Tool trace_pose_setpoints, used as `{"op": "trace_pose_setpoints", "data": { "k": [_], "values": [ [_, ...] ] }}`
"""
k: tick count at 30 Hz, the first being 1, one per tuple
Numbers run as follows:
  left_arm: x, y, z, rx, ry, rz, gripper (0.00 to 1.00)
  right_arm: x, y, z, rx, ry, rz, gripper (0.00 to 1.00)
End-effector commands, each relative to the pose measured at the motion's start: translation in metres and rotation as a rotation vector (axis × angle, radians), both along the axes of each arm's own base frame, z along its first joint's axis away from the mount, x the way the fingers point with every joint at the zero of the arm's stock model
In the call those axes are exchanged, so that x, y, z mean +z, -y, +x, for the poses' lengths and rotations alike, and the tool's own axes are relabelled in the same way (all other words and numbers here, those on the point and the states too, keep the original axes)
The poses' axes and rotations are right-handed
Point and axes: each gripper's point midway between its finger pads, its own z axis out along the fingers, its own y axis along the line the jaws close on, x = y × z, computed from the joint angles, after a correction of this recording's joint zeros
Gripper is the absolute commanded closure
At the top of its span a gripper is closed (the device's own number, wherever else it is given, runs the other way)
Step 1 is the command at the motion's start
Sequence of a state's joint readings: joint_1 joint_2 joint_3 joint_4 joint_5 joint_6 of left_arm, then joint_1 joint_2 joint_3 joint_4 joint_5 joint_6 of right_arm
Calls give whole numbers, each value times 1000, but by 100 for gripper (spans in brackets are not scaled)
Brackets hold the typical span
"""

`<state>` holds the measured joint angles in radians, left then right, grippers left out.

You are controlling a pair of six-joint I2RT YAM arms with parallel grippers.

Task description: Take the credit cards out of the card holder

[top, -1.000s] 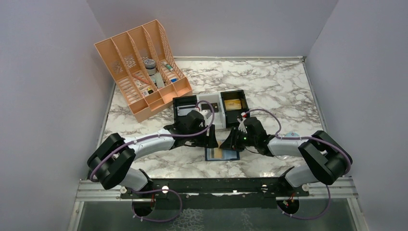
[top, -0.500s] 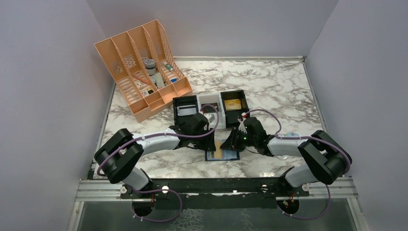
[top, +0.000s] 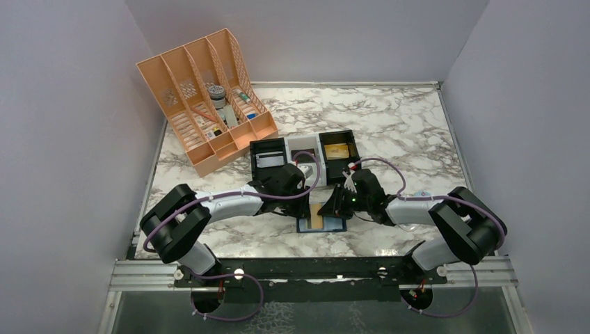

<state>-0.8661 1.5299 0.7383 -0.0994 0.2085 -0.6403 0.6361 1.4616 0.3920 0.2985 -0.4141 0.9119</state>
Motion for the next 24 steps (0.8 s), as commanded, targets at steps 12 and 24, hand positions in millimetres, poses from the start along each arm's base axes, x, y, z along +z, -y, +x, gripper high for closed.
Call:
{"op": "trace_pose_setpoints", "data": {
  "k": [12, 24],
  "values": [
    [-8, -5, 1, -10, 10, 54, 76, -3, -14, -6, 95, -19, 32, 79],
    [-10, -9, 5, 0, 18, 86, 78, 9, -13, 1, 80, 37, 37, 99]
  ]
}}
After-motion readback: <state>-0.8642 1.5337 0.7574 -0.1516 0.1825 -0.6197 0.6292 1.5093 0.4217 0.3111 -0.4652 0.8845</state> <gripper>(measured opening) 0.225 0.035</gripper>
